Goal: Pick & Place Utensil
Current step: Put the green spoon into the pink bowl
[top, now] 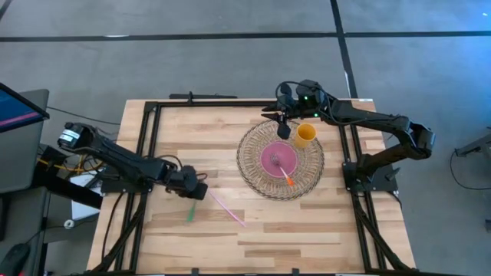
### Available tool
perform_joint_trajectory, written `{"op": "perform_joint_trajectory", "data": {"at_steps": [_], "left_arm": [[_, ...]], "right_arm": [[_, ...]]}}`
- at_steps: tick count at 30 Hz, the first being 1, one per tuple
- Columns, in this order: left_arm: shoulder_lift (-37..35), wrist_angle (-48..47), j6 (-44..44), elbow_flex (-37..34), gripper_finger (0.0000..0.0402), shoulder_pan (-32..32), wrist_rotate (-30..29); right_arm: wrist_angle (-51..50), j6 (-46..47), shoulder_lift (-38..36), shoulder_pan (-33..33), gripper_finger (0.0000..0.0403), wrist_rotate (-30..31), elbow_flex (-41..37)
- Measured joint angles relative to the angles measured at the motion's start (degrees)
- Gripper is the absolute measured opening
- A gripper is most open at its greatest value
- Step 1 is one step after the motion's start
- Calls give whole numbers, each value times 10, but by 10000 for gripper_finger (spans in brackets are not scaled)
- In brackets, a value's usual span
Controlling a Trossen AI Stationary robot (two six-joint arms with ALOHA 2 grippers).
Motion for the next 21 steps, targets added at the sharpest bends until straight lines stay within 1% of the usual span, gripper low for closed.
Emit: {"op": "perform_joint_trajectory", "data": {"at_steps": [3, 8, 11, 13, 15, 19, 21], "left_arm": [[-30, 23, 38, 0, 11, 22, 2], [-54, 144, 102, 1, 14, 64, 7], [-56, 206, 116, 1, 12, 100, 8], [-57, 222, 140, 2, 12, 127, 18], [-53, 223, 166, 2, 13, 158, 40], [-43, 227, 171, 3, 14, 224, 105], [-41, 225, 171, 2, 14, 254, 113]], "right_arm": [[0, -2, 4, 1, 72, 0, 0], [3, -17, 14, 19, 72, 0, 1], [1, -26, 26, 43, 72, 1, 0], [1, -28, 36, 63, 72, 0, 1], [2, -43, 46, 85, 72, -1, 0], [3, -131, 68, 138, 72, 0, 0], [15, -170, 84, 169, 71, 0, 0]]}}
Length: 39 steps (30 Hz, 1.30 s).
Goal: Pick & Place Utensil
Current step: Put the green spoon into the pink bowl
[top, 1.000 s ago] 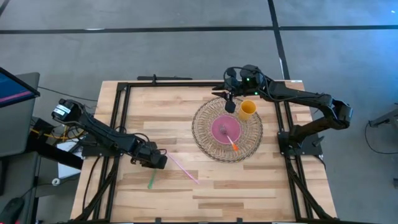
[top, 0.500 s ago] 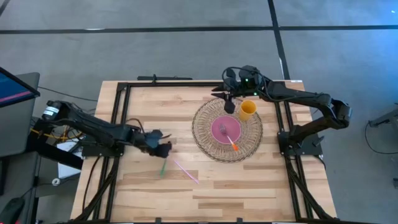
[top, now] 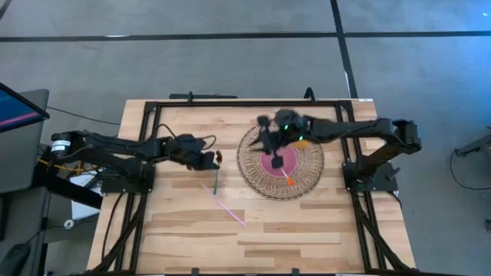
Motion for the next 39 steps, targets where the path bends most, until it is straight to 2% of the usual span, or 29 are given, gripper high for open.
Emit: {"op": "perform_joint_trajectory", "data": {"at_steps": [4, 10, 13, 19, 23, 29, 33, 39], "left_arm": [[6, 8, 10, 0, 14, 60, 10], [13, 47, 47, 0, 13, 110, 65], [19, 55, 47, 1, 14, 117, 85], [41, 63, 43, 1, 13, 119, 114], [45, 72, 36, 1, 13, 119, 115], [45, 96, 29, 1, 14, 119, 115], [45, 104, -9, 1, 14, 119, 115], [45, 115, -57, 1, 14, 119, 115]], "right_arm": [[54, -82, 45, 56, 67, 11, 0], [148, -163, 105, 116, 63, 147, 0], [172, -196, 132, 130, 63, 184, 7], [179, -212, 186, 140, 67, 184, 51], [166, -213, 211, 139, 87, 184, 78], [162, -213, 212, 139, 138, 179, 83], [156, -251, 212, 138, 170, 127, 84], [177, -284, 212, 137, 182, 120, 84]]}}
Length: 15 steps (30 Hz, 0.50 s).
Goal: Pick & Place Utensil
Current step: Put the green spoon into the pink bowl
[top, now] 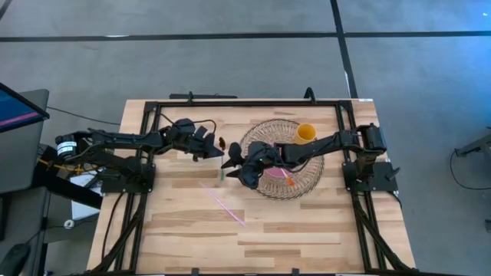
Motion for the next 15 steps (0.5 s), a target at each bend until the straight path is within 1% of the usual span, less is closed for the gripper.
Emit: {"op": "perform_joint_trajectory", "data": {"at_steps": [3, 6, 10, 15], "left_arm": [[2, 24, -51, 0, 14, 0, -1], [2, 44, -59, 0, 14, 0, -1], [3, 46, -65, 0, 14, 0, -1], [12, 52, -90, 0, 14, 0, -1]], "right_arm": [[-11, -42, 0, -1, 174, 0, 0], [-11, -49, 0, -2, 162, 0, 0], [-6, -50, 0, -6, 146, 0, 0], [-8, -79, 1, -7, 124, -1, 0]]}}
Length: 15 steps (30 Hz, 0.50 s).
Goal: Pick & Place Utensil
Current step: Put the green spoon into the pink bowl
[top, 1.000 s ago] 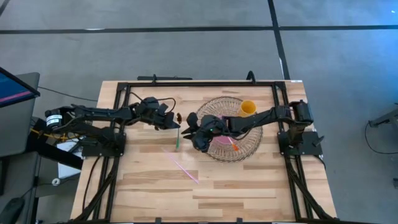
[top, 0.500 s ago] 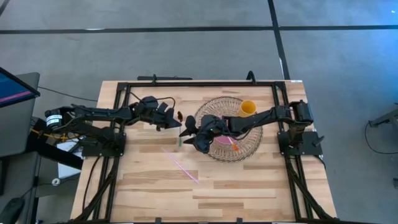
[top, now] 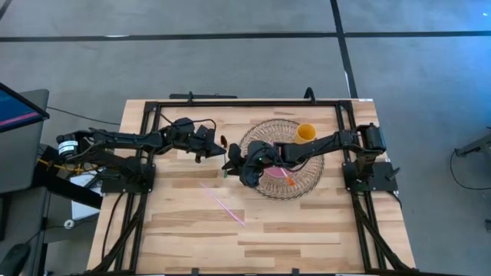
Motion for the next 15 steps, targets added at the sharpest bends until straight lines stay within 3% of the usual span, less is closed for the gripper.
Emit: {"op": "perform_joint_trajectory", "data": {"at_steps": [10, 15], "left_arm": [[56, 78, -31, 0, 20, -3, -2], [67, 82, -36, 0, 28, -3, -2]], "right_arm": [[-7, -59, 0, 0, 72, -13, 0], [-13, -59, 0, 0, 19, -13, 0]]}}
